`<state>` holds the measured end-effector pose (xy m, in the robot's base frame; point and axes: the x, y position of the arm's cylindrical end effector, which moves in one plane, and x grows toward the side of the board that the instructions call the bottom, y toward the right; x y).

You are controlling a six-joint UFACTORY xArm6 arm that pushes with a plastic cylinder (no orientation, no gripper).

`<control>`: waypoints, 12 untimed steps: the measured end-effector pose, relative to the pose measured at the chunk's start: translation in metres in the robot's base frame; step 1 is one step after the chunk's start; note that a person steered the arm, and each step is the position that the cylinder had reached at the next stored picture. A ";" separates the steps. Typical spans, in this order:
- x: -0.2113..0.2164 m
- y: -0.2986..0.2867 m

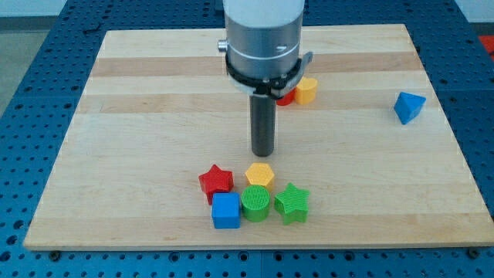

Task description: Push the red circle to the yellow hexagon

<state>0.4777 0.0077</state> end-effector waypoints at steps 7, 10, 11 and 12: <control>-0.072 0.023; -0.047 0.037; -0.025 0.048; -0.005 0.049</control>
<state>0.4726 0.0570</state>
